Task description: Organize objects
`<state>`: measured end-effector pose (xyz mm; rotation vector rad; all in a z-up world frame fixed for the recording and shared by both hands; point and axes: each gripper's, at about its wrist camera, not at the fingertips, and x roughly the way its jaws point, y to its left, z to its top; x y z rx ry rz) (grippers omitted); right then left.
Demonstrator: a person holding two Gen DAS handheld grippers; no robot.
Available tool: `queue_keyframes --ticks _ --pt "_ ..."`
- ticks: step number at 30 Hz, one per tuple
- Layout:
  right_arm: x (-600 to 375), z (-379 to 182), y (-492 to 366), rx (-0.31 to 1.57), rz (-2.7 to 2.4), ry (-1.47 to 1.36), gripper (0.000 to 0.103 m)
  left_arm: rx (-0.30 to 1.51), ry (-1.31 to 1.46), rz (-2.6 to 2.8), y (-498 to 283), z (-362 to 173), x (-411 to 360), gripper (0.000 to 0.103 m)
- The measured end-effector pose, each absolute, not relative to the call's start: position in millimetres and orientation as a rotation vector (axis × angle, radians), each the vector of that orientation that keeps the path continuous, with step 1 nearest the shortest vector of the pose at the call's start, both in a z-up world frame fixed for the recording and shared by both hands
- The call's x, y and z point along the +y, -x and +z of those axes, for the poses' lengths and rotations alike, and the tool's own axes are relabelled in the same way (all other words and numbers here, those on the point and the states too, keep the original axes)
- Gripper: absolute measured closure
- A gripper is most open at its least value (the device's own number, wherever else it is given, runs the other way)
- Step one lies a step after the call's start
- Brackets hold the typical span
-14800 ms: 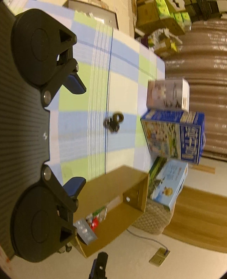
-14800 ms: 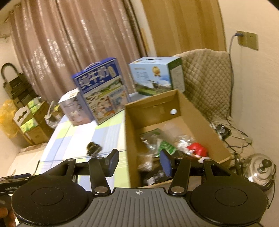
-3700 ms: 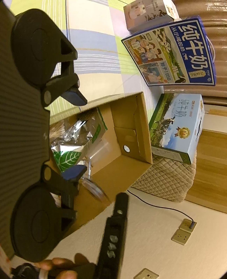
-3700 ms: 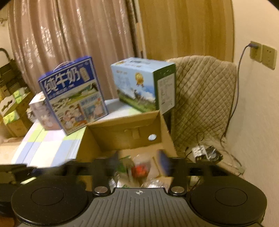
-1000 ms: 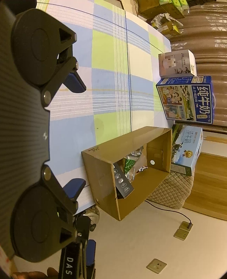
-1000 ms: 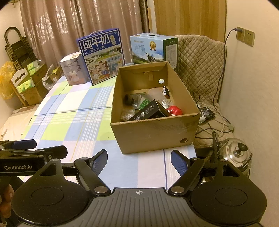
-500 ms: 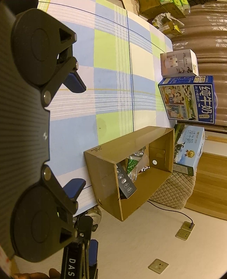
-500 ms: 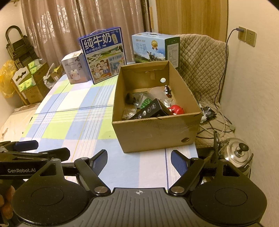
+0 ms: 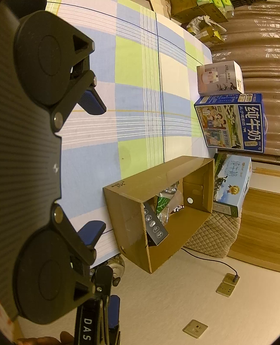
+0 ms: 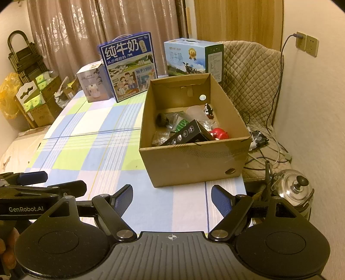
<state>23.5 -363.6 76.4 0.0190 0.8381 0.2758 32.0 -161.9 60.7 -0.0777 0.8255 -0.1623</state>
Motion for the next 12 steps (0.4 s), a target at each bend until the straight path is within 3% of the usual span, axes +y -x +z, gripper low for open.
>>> queue_keyframes --ticks 12 --pt "-362.4 76.0 -22.1 0.839 0.279 -0.021 0.026 0.814 0.086 -0.165 -29.5 60.0 -160.2 0.000"
